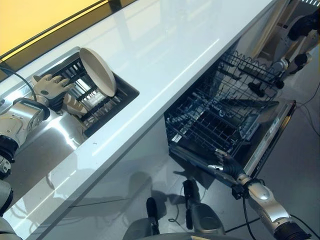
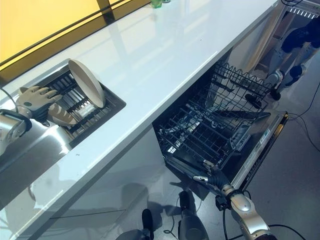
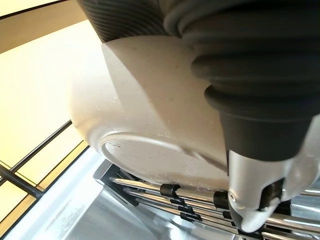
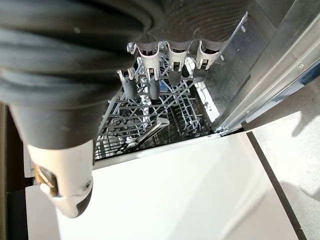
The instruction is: Pick up plates and place into dishwasher.
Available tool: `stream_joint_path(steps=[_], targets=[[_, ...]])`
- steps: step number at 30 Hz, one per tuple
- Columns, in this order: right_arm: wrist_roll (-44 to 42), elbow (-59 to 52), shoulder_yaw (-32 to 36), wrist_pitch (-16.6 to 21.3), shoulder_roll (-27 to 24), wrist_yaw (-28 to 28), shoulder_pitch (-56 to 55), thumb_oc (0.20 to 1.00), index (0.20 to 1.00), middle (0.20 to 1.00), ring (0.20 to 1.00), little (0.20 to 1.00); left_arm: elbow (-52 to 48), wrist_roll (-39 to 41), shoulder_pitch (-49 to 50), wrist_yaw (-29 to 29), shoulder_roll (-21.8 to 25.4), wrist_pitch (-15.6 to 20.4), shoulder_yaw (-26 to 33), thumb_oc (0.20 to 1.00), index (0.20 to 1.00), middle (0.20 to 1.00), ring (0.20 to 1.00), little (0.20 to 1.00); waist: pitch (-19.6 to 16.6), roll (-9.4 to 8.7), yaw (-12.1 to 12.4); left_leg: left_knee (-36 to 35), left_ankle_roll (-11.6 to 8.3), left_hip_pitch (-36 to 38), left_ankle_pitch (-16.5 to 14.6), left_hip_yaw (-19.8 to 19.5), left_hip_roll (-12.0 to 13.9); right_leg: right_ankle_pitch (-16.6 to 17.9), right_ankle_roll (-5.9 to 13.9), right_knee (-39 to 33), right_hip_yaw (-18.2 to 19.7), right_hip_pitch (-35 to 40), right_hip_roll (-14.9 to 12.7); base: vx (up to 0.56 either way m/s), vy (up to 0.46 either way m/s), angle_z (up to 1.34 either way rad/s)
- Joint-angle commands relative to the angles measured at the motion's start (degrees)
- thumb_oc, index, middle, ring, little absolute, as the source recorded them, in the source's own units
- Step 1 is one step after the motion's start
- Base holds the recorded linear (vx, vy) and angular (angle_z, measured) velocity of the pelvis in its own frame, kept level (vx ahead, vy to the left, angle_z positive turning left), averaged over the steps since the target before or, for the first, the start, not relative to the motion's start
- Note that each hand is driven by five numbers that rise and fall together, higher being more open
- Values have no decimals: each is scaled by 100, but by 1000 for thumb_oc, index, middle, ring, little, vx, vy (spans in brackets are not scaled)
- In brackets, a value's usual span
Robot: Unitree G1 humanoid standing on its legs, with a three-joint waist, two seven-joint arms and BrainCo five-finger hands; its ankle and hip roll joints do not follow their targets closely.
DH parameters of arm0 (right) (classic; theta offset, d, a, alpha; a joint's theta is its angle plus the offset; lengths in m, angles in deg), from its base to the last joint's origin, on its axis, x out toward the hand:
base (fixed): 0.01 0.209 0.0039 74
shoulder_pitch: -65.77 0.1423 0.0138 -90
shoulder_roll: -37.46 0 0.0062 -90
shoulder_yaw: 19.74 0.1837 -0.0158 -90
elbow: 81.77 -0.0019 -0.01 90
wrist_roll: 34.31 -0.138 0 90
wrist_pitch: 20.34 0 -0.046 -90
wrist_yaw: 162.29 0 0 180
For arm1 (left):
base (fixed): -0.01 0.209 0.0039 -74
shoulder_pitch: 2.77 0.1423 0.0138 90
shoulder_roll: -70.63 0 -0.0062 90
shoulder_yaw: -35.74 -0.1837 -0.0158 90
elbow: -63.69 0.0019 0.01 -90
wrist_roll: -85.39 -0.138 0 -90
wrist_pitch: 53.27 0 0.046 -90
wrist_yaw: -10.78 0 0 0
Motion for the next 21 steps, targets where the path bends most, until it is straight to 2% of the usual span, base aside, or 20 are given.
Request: stream_joint_path(steps=[1, 13, 16, 21], targets=[[-343, -573, 329, 441, -300, 61, 429, 1000, 1000, 1000, 1000, 1000, 345, 236, -234, -190, -5, -104, 94, 200, 200, 200, 200, 200, 218, -43, -72, 90, 297, -375, -261, 84, -344, -781, 449, 366, -14, 119, -41, 0, 0, 0], [-463, -868, 397, 645, -308, 60, 315, 1000, 1000, 1000, 1000, 1000, 17, 472, -103, -238, 228, -279, 253, 200, 200, 200, 200, 200, -147, 36, 20, 75, 241, -105, -306, 15, -355, -844, 457, 263, -194, 501, -77, 20, -45, 0], [-535, -1056, 408, 792, -319, 4, 338, 1000, 1000, 1000, 1000, 1000, -231, 677, -54, 171, 311, -276, 357, 200, 200, 200, 200, 200, -273, 61, 66, 79, 228, -6, -333, -13, -361, -876, 455, 251, -235, 624, -92, 30, -73, 11], [-338, -1507, 410, 1222, -300, 161, 582, 1000, 1000, 1000, 1000, 1000, -923, 1006, 264, 988, 322, -239, 856, 200, 200, 200, 200, 200, -567, 96, 261, 82, 222, 177, -393, -72, -356, -952, 414, 212, -321, 876, -97, 31, -82, 13]])
